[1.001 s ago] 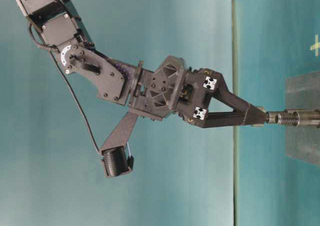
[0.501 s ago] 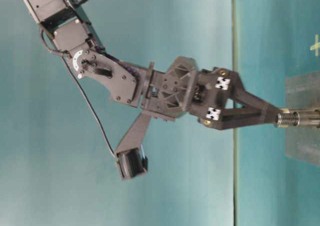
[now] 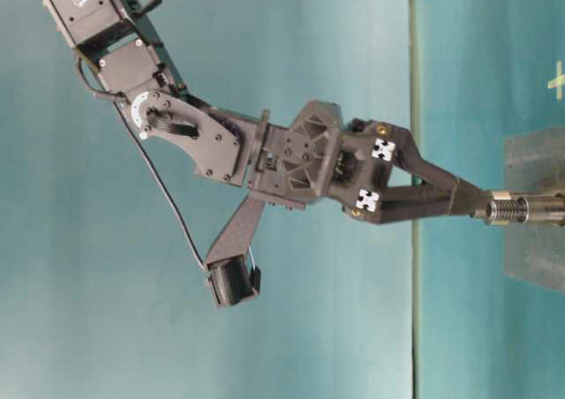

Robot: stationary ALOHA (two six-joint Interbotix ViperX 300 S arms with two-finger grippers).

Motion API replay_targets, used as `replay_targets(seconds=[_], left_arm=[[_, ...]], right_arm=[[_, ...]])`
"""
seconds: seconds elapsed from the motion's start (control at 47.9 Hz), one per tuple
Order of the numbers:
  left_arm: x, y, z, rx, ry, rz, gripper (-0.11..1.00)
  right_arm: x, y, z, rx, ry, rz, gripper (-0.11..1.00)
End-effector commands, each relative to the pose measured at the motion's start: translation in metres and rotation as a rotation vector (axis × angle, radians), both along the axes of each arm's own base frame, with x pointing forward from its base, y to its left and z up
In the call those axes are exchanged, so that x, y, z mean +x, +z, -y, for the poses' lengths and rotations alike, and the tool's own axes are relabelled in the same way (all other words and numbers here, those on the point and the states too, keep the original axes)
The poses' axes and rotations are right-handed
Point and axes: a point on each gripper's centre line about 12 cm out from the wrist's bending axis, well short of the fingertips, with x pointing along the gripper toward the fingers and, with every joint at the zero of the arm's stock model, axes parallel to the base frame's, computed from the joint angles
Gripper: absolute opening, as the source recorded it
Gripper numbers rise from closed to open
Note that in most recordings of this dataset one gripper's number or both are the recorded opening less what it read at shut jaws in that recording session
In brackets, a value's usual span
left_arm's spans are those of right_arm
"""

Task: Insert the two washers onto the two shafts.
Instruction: 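Lower the washer onto the upper shaft tip and release it, then move the right gripper back over the lower washer and grasp it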

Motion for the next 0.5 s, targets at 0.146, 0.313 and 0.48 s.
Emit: replay_targets(seconds=[0.146, 0.313, 0.48], left_arm=[[0.002, 0.007, 0.000, 0.003, -0.003, 0.029, 0.00], [0.003, 0.007, 0.000, 0.003, -0.003, 0.028, 0.00], [0.003, 0.007, 0.000, 0.003, -0.003, 0.026, 0.00]], right_arm=[[-0.028, 0.028, -0.019, 0.015, -0.012, 0.020, 0.71], [-0.050, 0.023, -0.041, 0.033, -0.029, 0.022, 0.72], [-0.058, 0.007, -0.069, 0.039, 0.006, 0.047, 0.74]])
